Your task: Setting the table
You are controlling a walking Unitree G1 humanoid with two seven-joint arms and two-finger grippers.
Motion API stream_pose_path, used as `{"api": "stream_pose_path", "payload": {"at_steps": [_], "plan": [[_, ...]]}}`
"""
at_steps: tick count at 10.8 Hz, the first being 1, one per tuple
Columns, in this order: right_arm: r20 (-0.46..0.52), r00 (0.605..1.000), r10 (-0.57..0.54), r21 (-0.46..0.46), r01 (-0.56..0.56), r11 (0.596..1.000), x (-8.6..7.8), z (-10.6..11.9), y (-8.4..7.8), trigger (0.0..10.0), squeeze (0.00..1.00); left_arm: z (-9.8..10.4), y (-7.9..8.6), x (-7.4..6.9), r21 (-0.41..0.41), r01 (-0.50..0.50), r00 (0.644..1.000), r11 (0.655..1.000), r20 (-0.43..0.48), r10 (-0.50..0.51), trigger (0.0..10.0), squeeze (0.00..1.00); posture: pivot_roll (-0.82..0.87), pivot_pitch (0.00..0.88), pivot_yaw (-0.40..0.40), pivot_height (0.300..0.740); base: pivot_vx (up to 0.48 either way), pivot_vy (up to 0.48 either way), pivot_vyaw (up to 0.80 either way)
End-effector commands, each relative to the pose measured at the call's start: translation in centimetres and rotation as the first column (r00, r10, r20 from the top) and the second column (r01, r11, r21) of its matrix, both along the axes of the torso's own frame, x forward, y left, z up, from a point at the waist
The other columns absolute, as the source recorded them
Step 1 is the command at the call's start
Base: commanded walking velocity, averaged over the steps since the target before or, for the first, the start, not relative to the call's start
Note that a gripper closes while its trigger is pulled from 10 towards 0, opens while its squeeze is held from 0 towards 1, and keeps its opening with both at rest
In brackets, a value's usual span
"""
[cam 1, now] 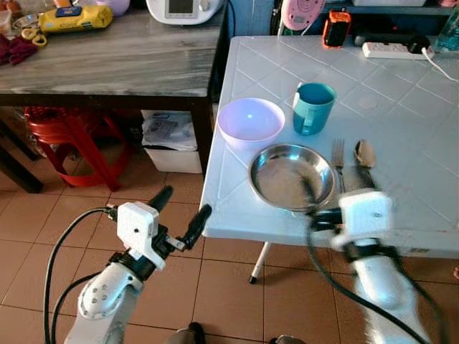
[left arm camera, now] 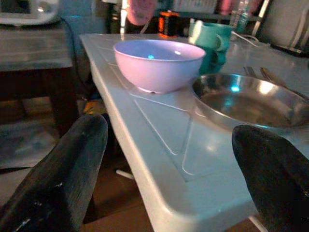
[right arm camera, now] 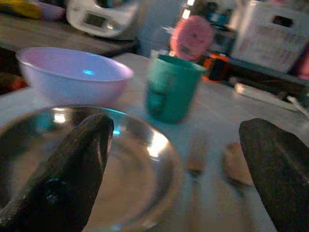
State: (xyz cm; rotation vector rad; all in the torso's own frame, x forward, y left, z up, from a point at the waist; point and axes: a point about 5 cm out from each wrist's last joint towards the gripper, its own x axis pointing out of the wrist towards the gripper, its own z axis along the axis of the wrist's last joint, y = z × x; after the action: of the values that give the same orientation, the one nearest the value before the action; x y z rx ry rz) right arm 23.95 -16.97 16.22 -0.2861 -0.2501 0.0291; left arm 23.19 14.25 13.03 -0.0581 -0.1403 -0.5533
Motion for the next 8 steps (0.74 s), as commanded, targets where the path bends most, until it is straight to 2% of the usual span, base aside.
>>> {"api": "stream_pose_path", "payload": {"at_steps": [1, 2, 4, 8], "plan": [[-0.019, 0.997, -0.076, 0.033, 0.077, 0.997, -0.6, 0.1, -1.6, 10.0, 0.0, 0.0, 0.0, -0.5, 0.016, 0.034, 0.999, 0.999, 0.005, -0.034, 10.0, 0.0, -0.13, 0.209, 0.071, 0.74, 0.0, 0.0, 0.0], [-0.058, 0.992, -0.116, 0.068, 0.12, 0.99, -0.9, -0.2, -2.7, 10.0, 0.0, -0.2, -0.1, -0.5, 0.025, 0.049, 0.999, 0.998, 0.003, -0.049, 10.0, 0.0, -0.15, 0.212, 0.077, 0.74, 0.0, 0.0, 0.0], [-0.121, 0.987, -0.107, 0.118, 0.121, 0.986, -0.7, -0.8, -3.4, 10.0, 0.0, -0.9, -0.5, -0.2, 0.027, 0.068, 0.998, 0.997, -0.002, -0.068, 10.0, 0.0, -0.17, 0.217, 0.088, 0.74, 0.0, 0.0, 0.0], [-0.134, 0.991, -0.001, 0.208, 0.029, 0.978, 0.7, 0.3, -2.7, 10.0, 0.0, -1.4, -0.6, 0.3, 0.023, 0.061, 0.998, 0.998, 0.01, -0.061, 10.0, 0.0, -0.16, 0.22, 0.083, 0.74, 0.0, 0.0, 0.0]]}}
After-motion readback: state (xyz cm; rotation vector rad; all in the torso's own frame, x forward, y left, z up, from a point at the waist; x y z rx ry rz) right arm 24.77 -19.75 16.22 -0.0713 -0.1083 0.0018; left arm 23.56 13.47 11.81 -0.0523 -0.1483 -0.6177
